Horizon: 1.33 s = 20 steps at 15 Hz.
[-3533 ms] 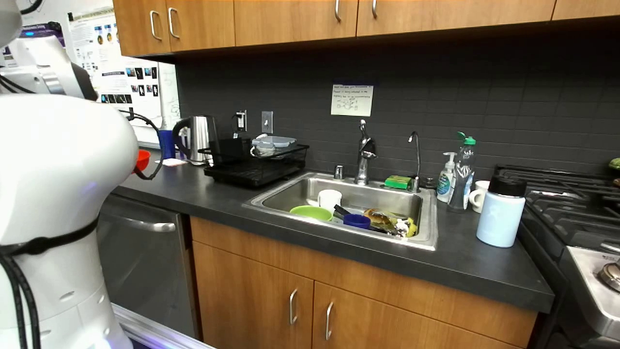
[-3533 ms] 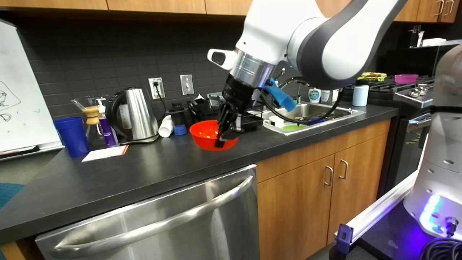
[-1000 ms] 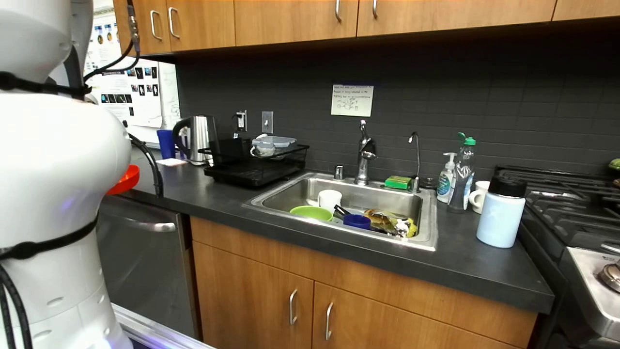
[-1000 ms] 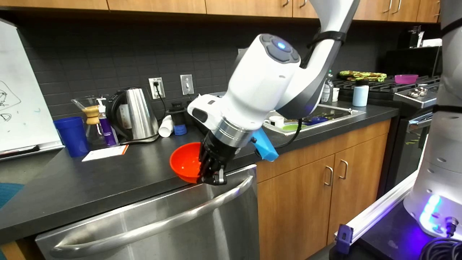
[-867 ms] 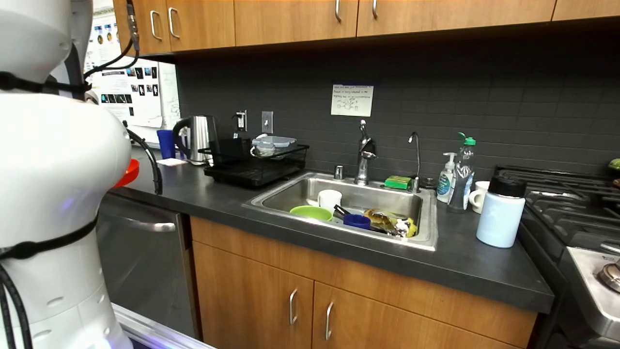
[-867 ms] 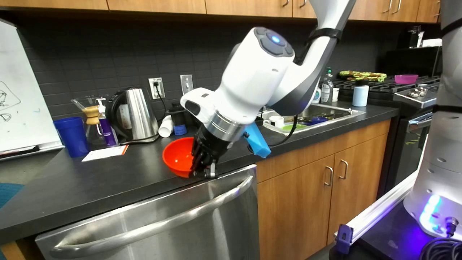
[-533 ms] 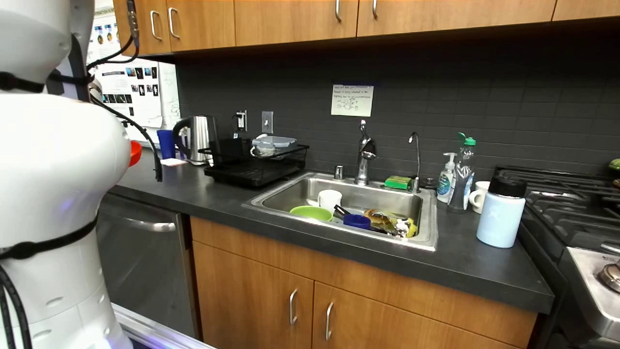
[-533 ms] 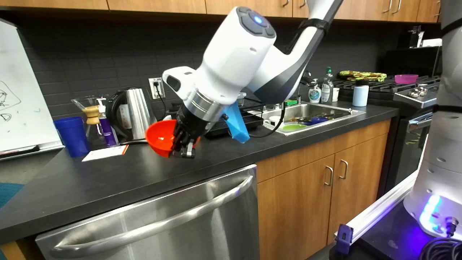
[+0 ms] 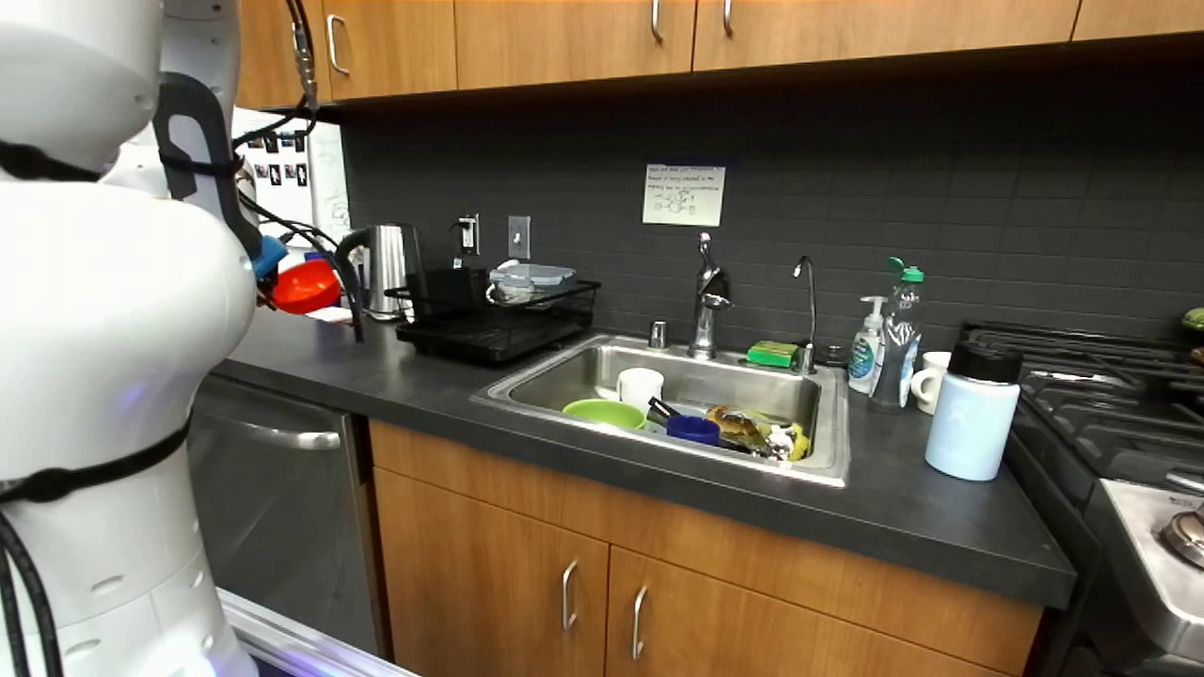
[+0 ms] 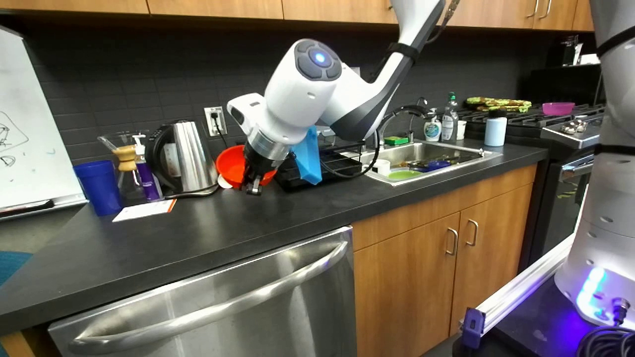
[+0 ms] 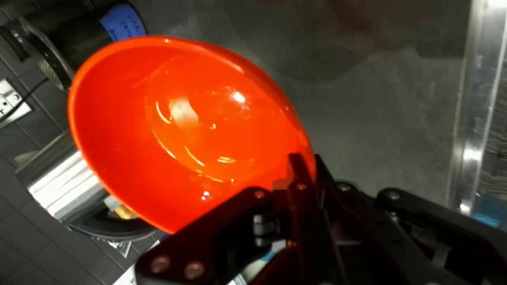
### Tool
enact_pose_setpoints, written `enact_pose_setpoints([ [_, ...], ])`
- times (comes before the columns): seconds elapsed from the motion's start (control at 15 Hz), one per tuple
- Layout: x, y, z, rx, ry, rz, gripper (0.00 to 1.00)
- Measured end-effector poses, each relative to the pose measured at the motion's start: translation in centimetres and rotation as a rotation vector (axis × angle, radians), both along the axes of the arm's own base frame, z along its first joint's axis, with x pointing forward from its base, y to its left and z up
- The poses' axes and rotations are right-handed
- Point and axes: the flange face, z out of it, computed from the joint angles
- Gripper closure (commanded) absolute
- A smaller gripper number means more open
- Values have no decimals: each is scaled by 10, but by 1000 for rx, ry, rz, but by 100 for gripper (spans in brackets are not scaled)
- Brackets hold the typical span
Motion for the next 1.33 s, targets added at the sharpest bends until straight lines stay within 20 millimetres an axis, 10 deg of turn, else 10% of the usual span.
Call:
enact_pose_setpoints([
  [0.4,25,-3,-32,-30,11,-48,99],
  [0.53,23,0,-37,-34,18,-43,68],
  [1.33,59,-35,-23,-19,21,-84,2],
])
